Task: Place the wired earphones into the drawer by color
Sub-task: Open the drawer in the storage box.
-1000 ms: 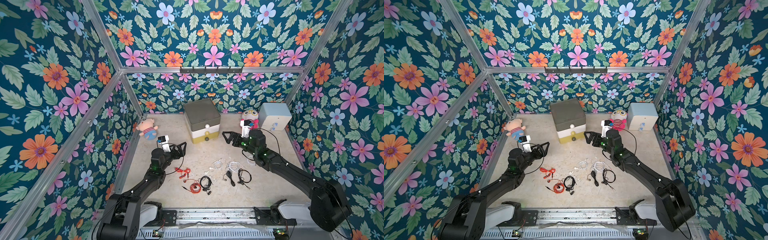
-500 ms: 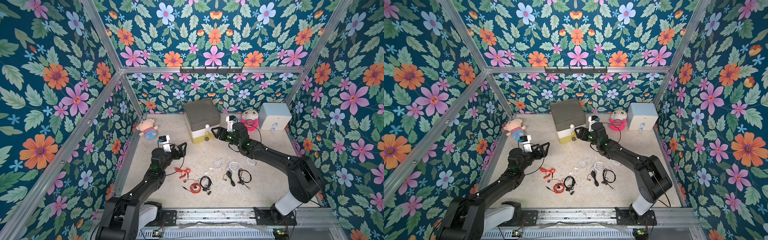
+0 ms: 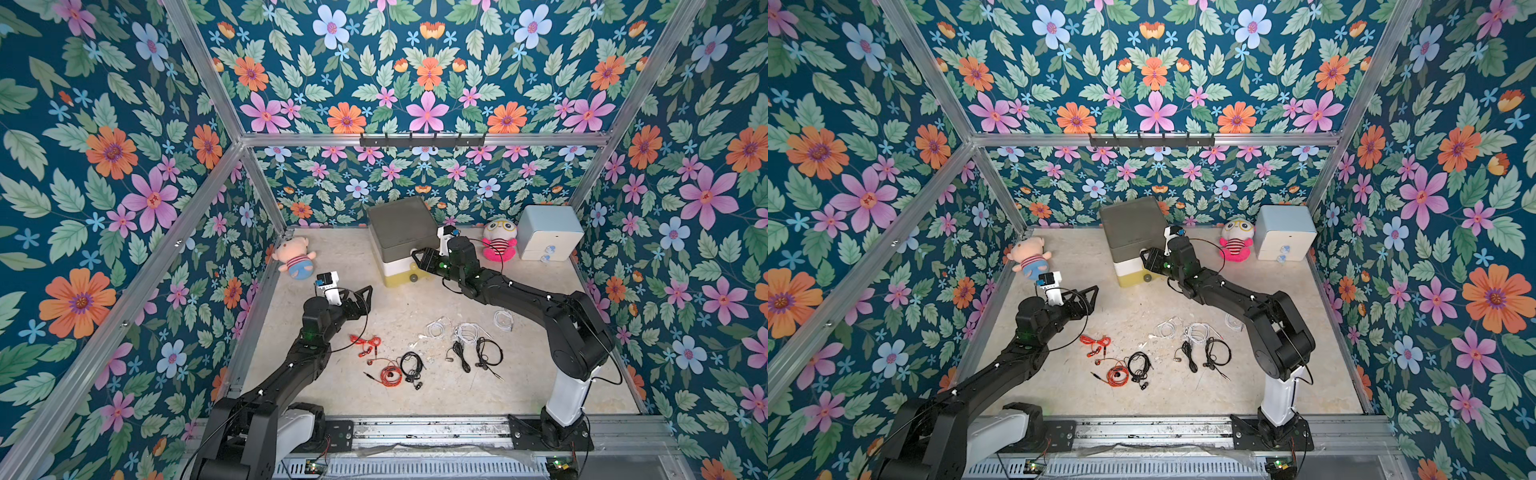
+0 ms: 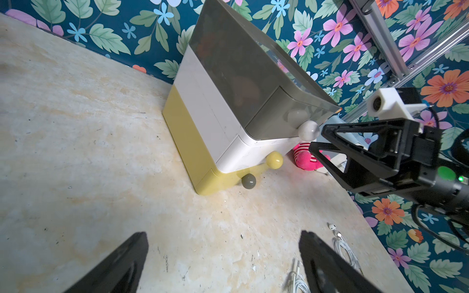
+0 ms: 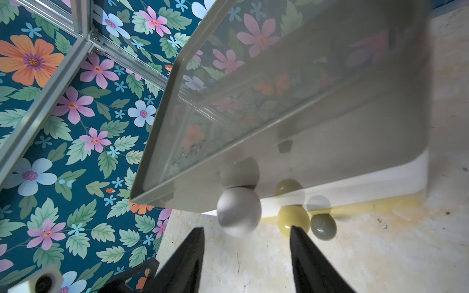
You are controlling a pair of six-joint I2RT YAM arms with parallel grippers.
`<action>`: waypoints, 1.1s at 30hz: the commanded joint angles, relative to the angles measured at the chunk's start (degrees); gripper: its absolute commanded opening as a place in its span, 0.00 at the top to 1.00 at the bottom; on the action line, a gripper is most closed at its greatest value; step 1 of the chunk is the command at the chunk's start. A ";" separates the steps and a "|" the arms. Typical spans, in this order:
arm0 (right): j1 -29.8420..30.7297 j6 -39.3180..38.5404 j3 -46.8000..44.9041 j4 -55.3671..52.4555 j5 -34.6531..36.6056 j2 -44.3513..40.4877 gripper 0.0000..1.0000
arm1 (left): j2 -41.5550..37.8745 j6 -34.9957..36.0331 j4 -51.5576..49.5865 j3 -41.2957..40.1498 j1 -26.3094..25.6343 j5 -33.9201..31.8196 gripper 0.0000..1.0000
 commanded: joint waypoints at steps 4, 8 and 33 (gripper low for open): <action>0.48 -0.02 3.51 -2.17 1.11 2.19 0.51 | 0.06 0.87 1.01 0.07 -0.12 0.60 0.01; 0.45 0.06 4.41 -2.74 2.14 2.66 0.54 | 0.20 0.78 1.12 0.09 -0.12 0.59 0.01; 0.57 0.84 3.83 -4.87 3.41 1.12 0.70 | -1.41 1.04 0.88 -0.39 -0.29 0.07 0.01</action>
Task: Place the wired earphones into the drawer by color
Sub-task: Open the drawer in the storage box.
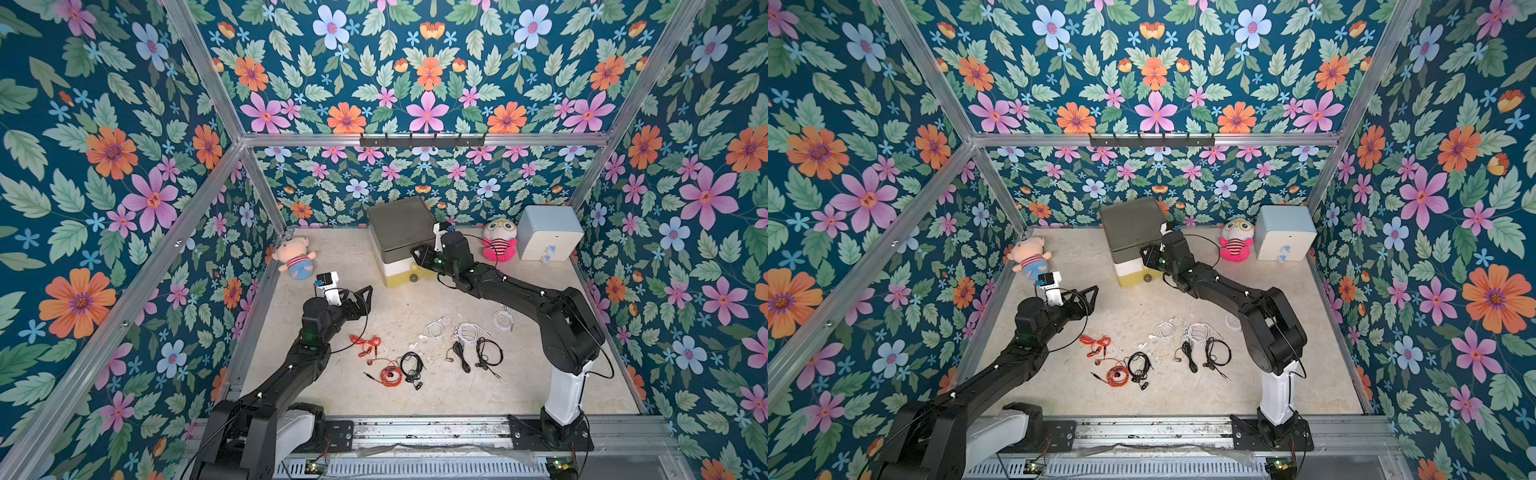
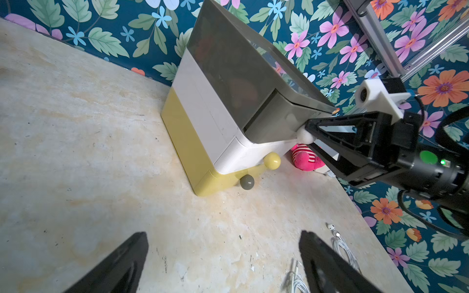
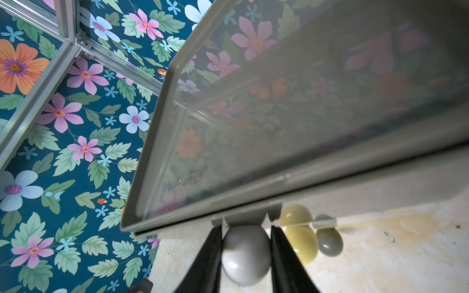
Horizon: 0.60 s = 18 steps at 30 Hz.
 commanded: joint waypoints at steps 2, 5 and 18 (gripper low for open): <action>0.14 0.49 -1.68 -1.02 1.25 -1.85 0.70 | -0.56 1.08 0.93 -0.22 -0.03 0.04 0.01; 0.13 0.42 -3.31 -0.85 1.46 -3.15 0.71 | -0.65 1.15 1.17 -0.30 -0.10 0.07 0.01; 0.72 0.57 -12.56 0.54 1.86 -10.36 0.73 | -1.46 1.51 1.21 -0.66 -0.21 -0.22 0.01</action>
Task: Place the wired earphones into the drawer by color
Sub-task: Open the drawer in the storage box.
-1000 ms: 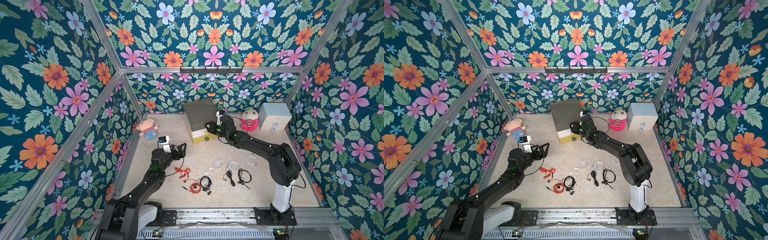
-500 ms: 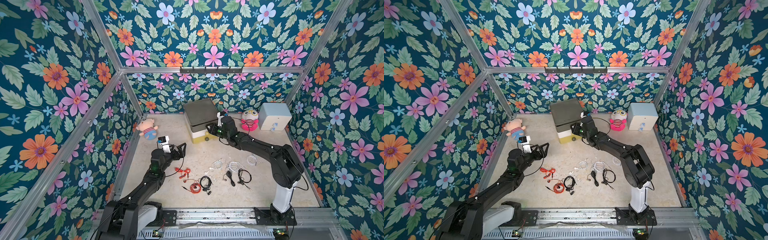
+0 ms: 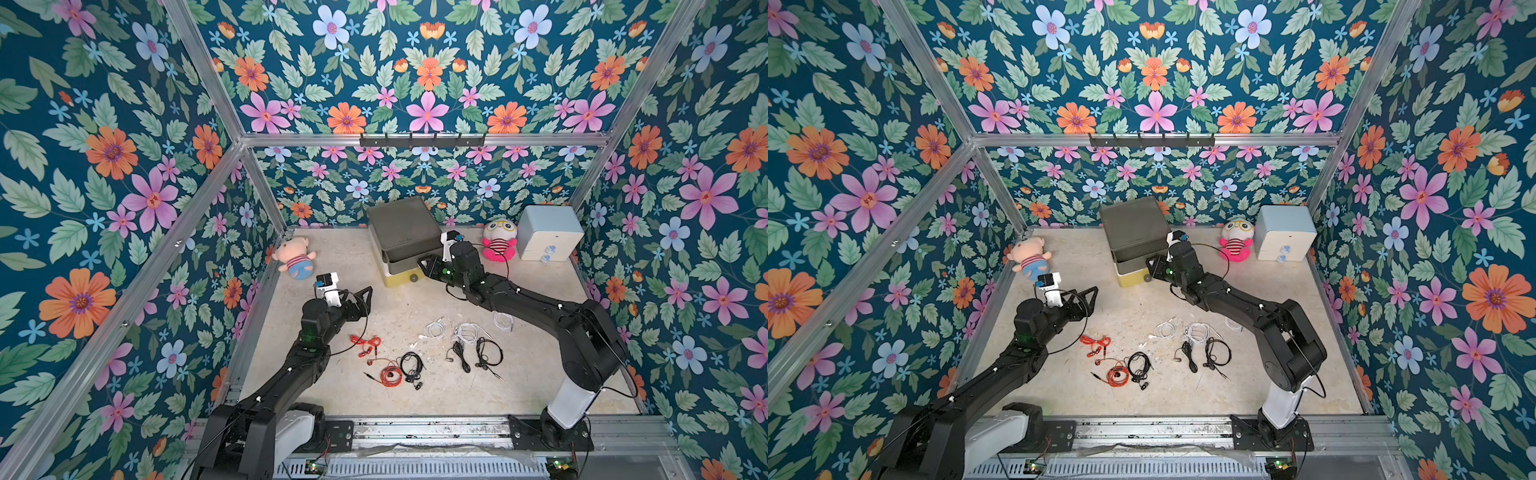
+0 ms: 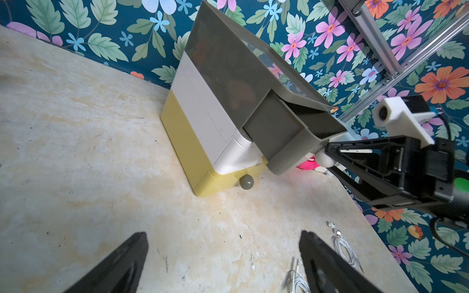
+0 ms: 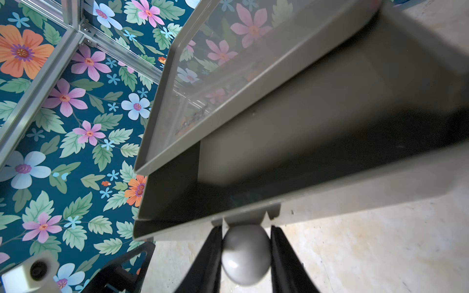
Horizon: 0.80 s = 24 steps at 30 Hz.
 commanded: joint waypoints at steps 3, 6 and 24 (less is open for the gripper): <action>0.46 0.71 -3.24 -0.31 1.88 -2.87 0.73 | -0.37 0.41 1.30 -0.10 -0.19 -0.20 0.01; 0.56 0.72 -4.83 -0.40 2.14 -4.10 0.74 | -0.43 0.40 1.30 -0.21 -0.18 -0.20 0.01; 1.26 1.02 -9.52 -0.51 3.10 -9.11 0.74 | -0.64 0.89 1.03 -0.26 -0.19 -0.72 0.01</action>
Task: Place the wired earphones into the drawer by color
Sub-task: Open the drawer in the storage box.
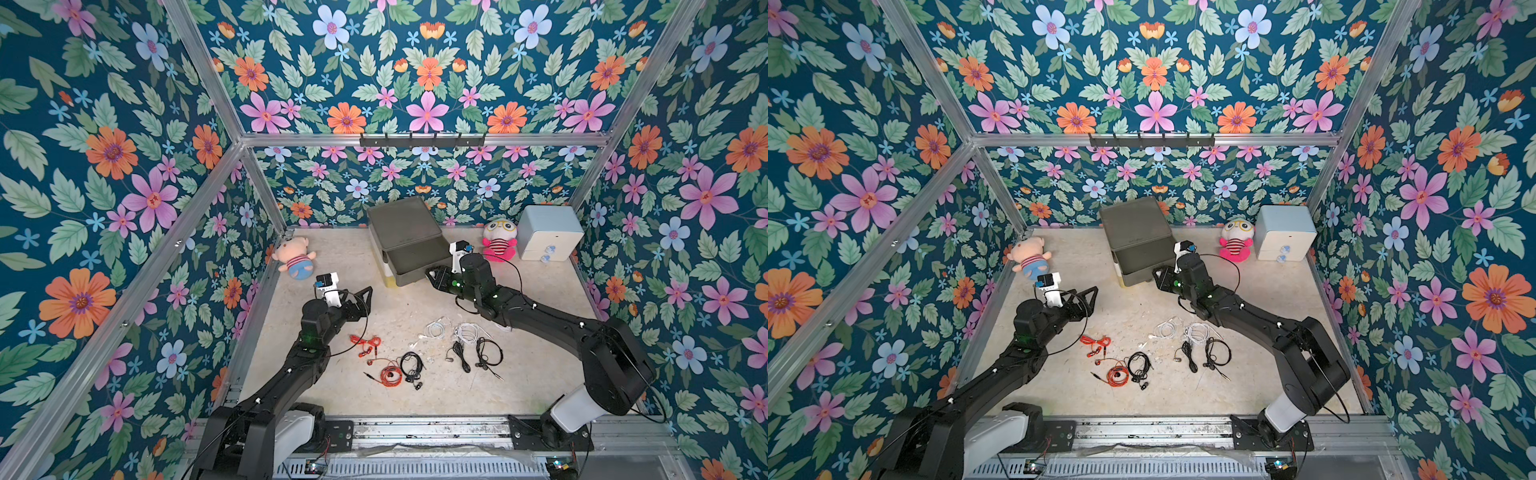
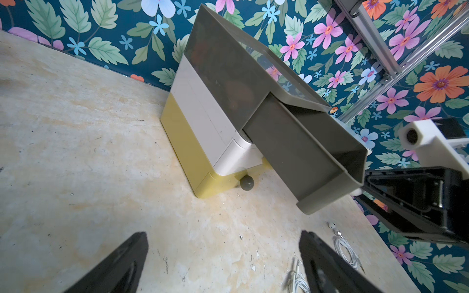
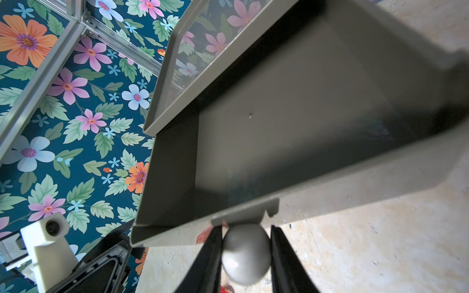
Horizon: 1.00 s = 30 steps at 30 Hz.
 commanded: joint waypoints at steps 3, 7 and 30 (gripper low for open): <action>0.39 0.81 -0.71 -0.23 1.54 -0.10 0.72 | -0.52 0.88 0.75 -0.18 0.03 -0.60 0.01; 0.48 0.87 -0.98 -0.46 1.74 -0.36 0.55 | -0.47 0.97 0.78 -0.32 0.02 -0.86 0.01; -5.37 -9.70 -19.73 -7.33 9.71 -28.04 0.10 | -11.33 -5.09 -34.59 6.02 -0.84 -10.63 0.01</action>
